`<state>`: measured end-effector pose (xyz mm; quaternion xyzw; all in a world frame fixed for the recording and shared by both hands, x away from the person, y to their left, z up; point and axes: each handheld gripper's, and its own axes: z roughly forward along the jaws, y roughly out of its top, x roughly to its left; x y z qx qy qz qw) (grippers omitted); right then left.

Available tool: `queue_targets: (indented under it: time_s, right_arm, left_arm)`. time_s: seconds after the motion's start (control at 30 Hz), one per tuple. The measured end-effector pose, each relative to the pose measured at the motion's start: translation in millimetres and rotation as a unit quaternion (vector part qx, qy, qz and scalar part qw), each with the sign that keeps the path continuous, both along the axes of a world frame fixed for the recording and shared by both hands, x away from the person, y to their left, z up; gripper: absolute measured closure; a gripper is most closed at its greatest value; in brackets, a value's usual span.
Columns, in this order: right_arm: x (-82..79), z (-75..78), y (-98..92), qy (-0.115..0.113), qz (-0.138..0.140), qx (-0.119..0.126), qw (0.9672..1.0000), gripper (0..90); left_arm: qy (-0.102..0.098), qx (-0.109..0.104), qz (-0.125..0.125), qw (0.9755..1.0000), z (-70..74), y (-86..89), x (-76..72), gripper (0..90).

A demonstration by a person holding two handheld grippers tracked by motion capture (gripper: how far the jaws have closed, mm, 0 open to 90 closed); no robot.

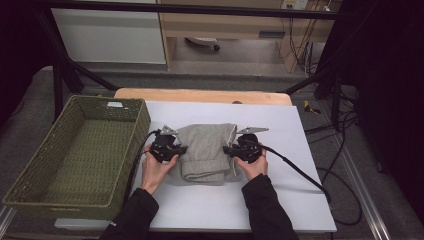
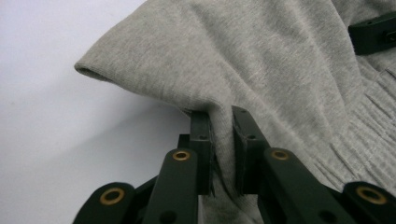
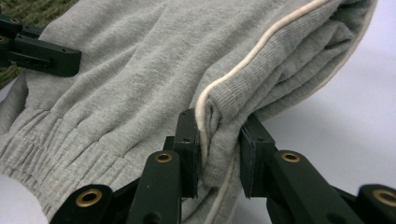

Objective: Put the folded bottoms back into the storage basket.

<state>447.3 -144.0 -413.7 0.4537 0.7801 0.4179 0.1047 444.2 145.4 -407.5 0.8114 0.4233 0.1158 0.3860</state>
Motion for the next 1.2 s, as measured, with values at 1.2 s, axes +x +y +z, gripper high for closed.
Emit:
queue_targets:
  time_s: [1.2]
  right_arm:
    - [-30.7, 24.0, -5.2, -0.022, 0.01, 0.019, 0.9995, 72.5]
  left_arm:
    - [-0.027, -0.002, -0.019, 0.9994, 29.2, 2.6, -26.2, 80.5]
